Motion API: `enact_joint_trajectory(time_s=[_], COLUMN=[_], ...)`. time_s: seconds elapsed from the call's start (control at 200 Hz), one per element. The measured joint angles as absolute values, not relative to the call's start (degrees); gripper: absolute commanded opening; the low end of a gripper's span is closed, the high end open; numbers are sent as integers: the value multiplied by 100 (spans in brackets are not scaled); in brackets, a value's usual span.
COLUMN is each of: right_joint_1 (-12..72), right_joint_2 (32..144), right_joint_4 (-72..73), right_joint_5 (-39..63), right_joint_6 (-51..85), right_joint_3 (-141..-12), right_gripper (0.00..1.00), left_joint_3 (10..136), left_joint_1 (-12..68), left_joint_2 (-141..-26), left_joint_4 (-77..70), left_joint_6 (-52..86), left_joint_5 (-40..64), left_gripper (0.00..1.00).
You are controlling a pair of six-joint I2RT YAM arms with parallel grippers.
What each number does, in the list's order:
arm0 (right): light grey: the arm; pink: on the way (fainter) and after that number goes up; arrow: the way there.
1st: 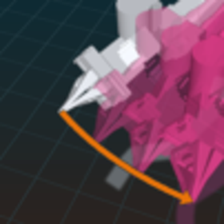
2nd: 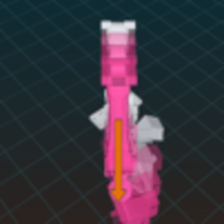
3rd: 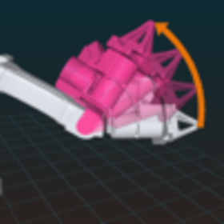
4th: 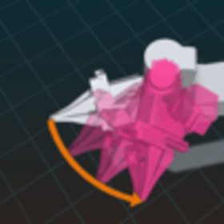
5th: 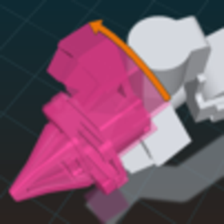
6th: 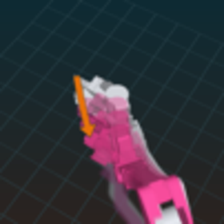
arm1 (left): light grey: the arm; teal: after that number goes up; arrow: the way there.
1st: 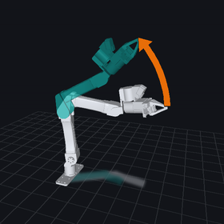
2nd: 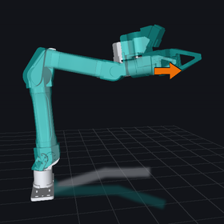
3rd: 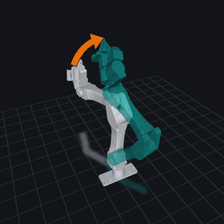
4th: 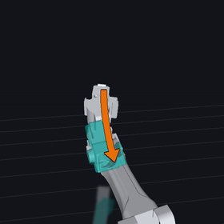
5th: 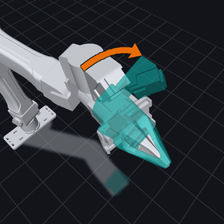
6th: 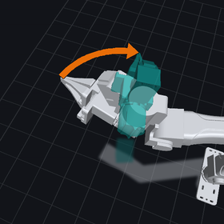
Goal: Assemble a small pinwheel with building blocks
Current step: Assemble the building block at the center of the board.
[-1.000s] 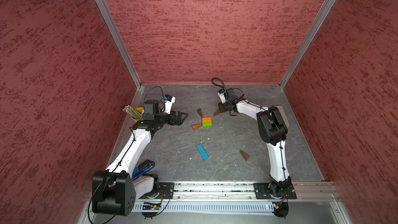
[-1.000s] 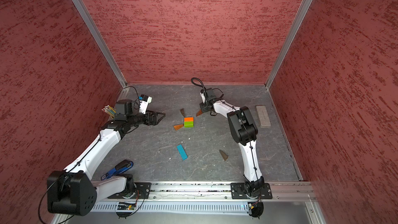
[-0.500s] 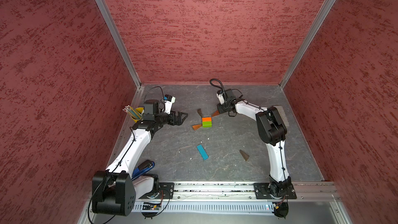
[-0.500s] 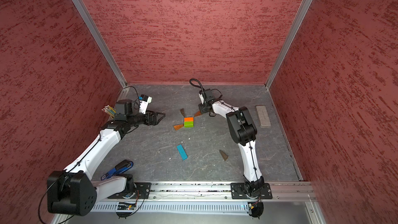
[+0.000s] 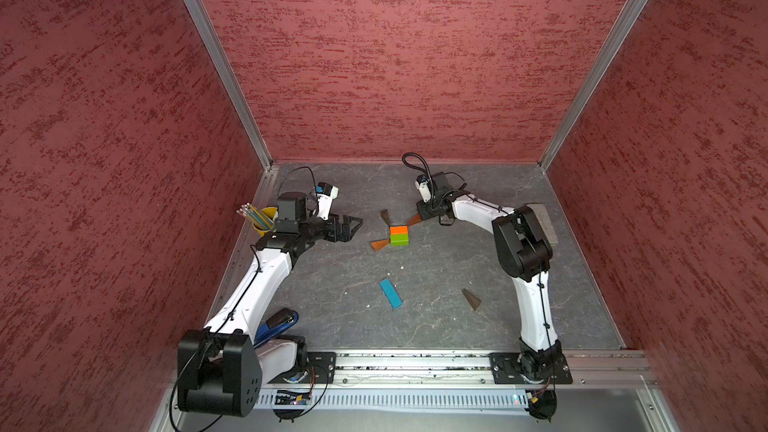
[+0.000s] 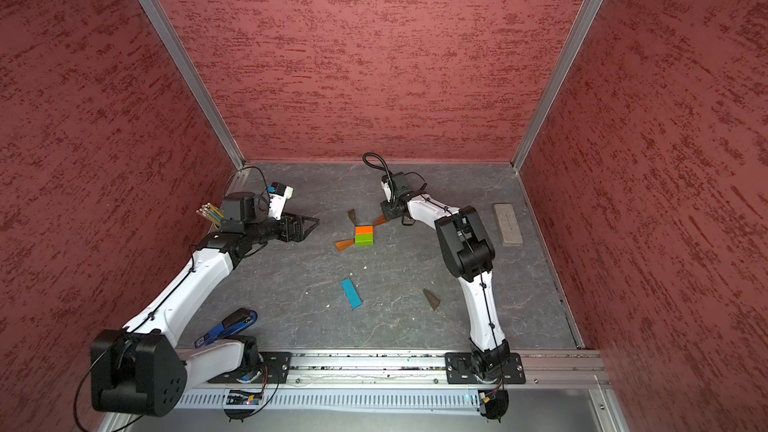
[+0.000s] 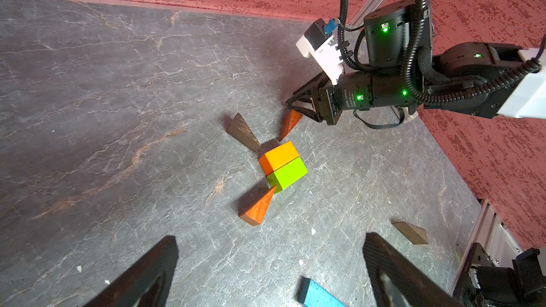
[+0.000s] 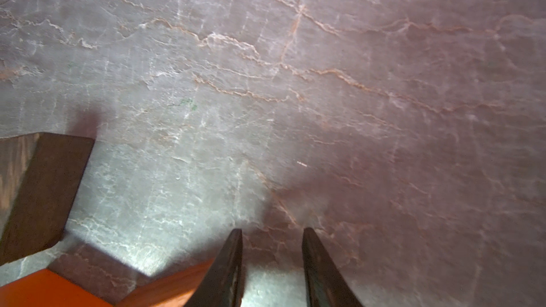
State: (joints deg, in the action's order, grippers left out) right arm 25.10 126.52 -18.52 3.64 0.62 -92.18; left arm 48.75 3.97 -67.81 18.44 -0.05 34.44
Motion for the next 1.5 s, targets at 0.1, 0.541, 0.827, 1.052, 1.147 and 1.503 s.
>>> enact_joint_trajectory(time_s=[0.1,0.541,0.827,1.052,1.147,1.503], right_joint_1=[2530,2561,2571,2574,2580,2665], right_joint_2=[12652,12584,11480,11041,11163,11675], right_joint_4=[-1859,-1601,-1157,-952,-954,-982], right_joint_5=[364,86,-475,-379,-266,-5], right_joint_6=[62,56,169,368,392,416], right_joint_3=[-9238,-9168,-7828,-7218,-7231,-7546], right_gripper=[38,43,43,43,43,43], left_joint_3=[4875,4875,4875,4875,4875,4875], left_joint_1=[397,399,397,399,410,429], left_joint_2=[-6777,-6718,-6718,-6718,-6718,-6718], left_joint_4=[1844,1841,1841,1839,1839,1841], left_joint_6=[-5,-5,-5,-5,-5,-34], left_joint_5=[3446,3448,3450,3465,3465,3459], left_gripper=[100,100,100,100,100,100])
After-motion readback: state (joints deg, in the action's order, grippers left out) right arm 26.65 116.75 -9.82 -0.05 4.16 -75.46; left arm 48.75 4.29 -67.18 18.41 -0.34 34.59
